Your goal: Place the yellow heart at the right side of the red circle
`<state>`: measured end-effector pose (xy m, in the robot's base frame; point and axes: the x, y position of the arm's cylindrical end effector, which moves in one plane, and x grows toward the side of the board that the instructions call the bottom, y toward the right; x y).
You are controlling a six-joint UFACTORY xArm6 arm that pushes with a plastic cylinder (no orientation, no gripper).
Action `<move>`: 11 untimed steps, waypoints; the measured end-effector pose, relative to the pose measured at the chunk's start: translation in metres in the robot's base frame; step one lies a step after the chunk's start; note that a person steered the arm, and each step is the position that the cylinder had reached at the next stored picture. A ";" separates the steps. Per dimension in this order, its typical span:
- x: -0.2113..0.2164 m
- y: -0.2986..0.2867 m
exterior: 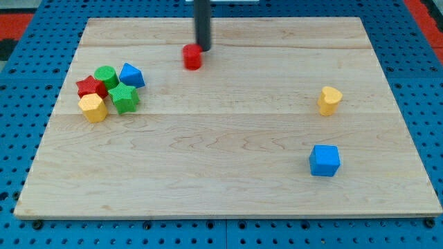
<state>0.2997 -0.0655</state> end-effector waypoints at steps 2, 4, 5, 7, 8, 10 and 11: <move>0.046 -0.026; 0.064 0.206; 0.091 0.296; 0.125 0.196; 0.096 0.080; 0.101 0.084; 0.165 0.191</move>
